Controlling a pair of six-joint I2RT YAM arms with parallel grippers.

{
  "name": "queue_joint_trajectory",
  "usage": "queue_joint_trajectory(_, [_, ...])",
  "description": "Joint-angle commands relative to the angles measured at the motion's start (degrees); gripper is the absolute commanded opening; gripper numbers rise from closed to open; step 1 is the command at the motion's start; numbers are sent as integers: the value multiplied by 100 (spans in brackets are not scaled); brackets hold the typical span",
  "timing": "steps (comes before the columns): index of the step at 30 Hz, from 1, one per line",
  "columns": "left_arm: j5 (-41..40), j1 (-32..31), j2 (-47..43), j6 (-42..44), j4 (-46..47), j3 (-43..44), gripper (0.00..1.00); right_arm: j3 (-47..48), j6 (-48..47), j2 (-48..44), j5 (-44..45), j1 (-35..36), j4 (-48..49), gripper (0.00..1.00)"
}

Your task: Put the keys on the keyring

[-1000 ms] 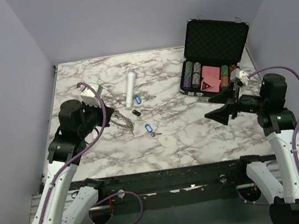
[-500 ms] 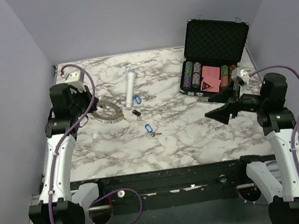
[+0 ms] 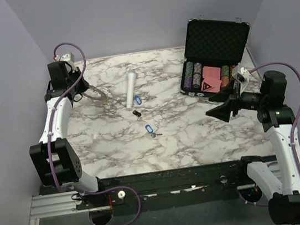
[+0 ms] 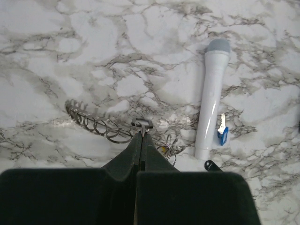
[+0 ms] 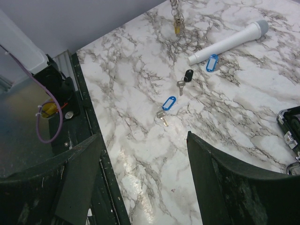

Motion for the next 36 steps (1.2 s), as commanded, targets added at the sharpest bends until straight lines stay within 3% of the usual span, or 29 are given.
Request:
queue_joint_trajectory(1, [-373,107,282,-267,234,-388,0,-41,1,63,-176,-47,104,82])
queue_joint_trajectory(7, [-294,116,-104,-610,340,-1601,0,-32,-17,142,-281,-73,121,81])
queue_joint_trajectory(8, [-303,116,-226,-645,314,-1776,4,-32,-8,134,-299,-73,130,82])
queue_joint_trajectory(9, [-277,116,-384,-654,279,-1891,10,-32,-8,142,-317,-73,139,81])
queue_joint_trajectory(12, [-382,125,-1069,-689,129,-2234,47,-58,10,107,-352,-73,165,81])
queue_joint_trajectory(14, [-443,116,-1701,-654,94,-2393,65,-67,27,107,-370,-73,191,81])
queue_joint_trajectory(20, [292,116,-4072,-549,-196,-2525,83,187,54,133,-177,-73,25,82])
queue_joint_trajectory(22, [837,116,-4864,-759,-179,-2691,99,336,-16,195,-10,-82,-142,82])
queue_joint_trajectory(28, [1656,125,-6466,-1058,-687,-2930,99,811,-122,362,544,-91,-538,83])
queue_joint_trajectory(36, [1631,11,-7021,-813,-1453,-2842,99,961,132,222,904,-91,-556,87])
